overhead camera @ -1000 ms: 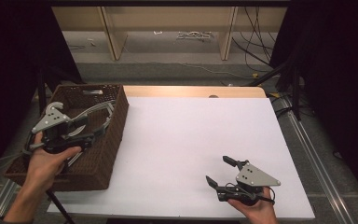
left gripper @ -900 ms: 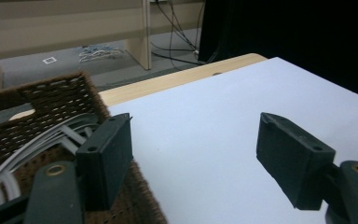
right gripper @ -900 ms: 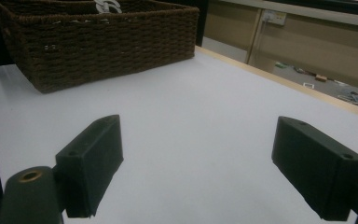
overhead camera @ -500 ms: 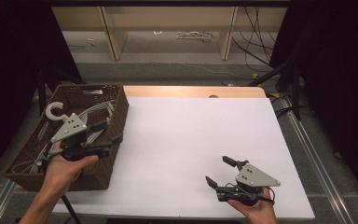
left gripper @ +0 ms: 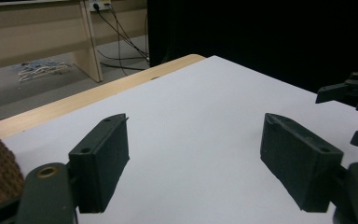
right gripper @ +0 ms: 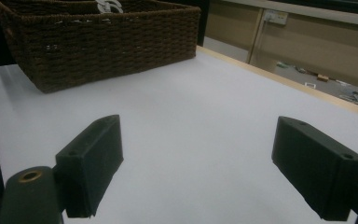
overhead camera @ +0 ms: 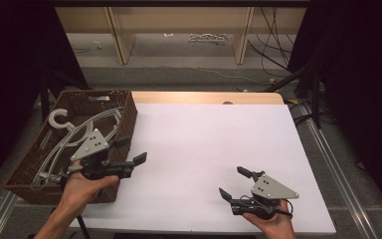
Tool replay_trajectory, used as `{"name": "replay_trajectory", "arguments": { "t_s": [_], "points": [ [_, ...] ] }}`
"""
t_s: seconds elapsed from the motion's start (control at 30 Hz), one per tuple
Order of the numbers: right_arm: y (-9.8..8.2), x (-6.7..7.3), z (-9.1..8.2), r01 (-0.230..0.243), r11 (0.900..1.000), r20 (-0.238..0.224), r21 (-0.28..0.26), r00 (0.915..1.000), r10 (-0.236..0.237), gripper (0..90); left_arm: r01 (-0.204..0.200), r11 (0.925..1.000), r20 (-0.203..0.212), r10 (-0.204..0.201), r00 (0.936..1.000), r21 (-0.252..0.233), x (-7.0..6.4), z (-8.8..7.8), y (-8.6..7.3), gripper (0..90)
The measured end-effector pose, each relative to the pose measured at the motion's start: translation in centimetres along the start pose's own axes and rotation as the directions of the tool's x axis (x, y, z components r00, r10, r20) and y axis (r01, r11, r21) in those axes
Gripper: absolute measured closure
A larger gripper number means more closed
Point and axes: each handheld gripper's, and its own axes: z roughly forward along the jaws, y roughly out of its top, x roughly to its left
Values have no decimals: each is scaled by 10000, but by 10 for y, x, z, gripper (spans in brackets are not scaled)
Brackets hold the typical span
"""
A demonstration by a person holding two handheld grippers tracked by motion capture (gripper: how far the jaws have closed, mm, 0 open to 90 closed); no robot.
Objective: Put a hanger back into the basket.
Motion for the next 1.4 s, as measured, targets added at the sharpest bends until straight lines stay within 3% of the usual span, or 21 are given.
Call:
{"name": "replay_trajectory", "arguments": {
  "t_s": [0.57,0.7,0.73,0.77,0.87,1.0,1.03,1.07,1.1,1.17,1.2,1.23,1.27,1.3,1.33,1.37,1.4],
  "points": [
    [0,0,0,-90,9999,-173,-46,9998,90,170,145,9986,333,-128,9994,-505,-13,14,-25,196],
    [1,0,0,-55,10000,-163,-43,9999,54,168,16,9976,398,12,9992,-689,-14,14,-31,179],
    [1,0,0,-44,10000,-164,-86,9999,42,167,271,9975,350,-248,9991,-652,-16,12,-34,175],
    [1,1,0,-24,10000,-171,-84,9999,23,164,262,9971,294,-241,9993,-718,-17,11,-36,175],
    [1,1,0,-41,10000,-233,-71,9997,39,162,-209,9966,375,240,9990,-801,-17,12,-41,177],
    [0,2,1,-147,9999,-231,-22,9996,147,162,-518,9964,415,546,9976,-667,-23,14,-51,179],
    [0,2,1,-102,9999,-225,-77,9997,100,161,-2283,9718,-208,2274,9736,-587,-13,12,-48,179],
    [1,1,1,-65,10000,-285,-57,9996,63,161,-2685,9616,-583,2652,9624,-570,-11,11,-48,178],
    [1,2,1,-68,9999,-251,-83,9997,66,162,-3008,9525,-535,2983,9530,-483,-10,10,-49,178],
    [1,2,1,-119,9999,-279,11,9995,119,161,-3841,9221,-293,3831,9232,-470,-7,11,-51,178],
    [1,2,1,-126,9999,-274,0,9995,126,161,-4682,8826,-422,4666,8834,-417,-5,12,-51,179],
    [2,2,2,-109,9999,-219,-61,9997,107,162,-5187,8547,-400,5177,8546,-214,-4,13,-52,181],
    [1,2,3,-131,9997,-299,-215,9995,125,162,-5350,8443,-121,5349,8448,-299,-3,15,-54,181],
    [2,2,1,-102,9999,-249,-93,9996,100,162,-5689,8216,-1,5692,8222,-360,0,17,-54,181],
    [2,3,1,-129,9999,-223,-99,9997,126,162,-5333,8452,79,5338,8455,-348,-1,18,-57,183],
    [3,4,0,-281,9996,-271,-6,9992,280,162,-5128,8575,-11,5132,8583,-429,-3,19,-60,183],
    [3,5,0,-331,9994,-321,35,9989,332,161,-5584,8293,-208,5580,8296,-208,-3,16,-57,182]
  ]
}}
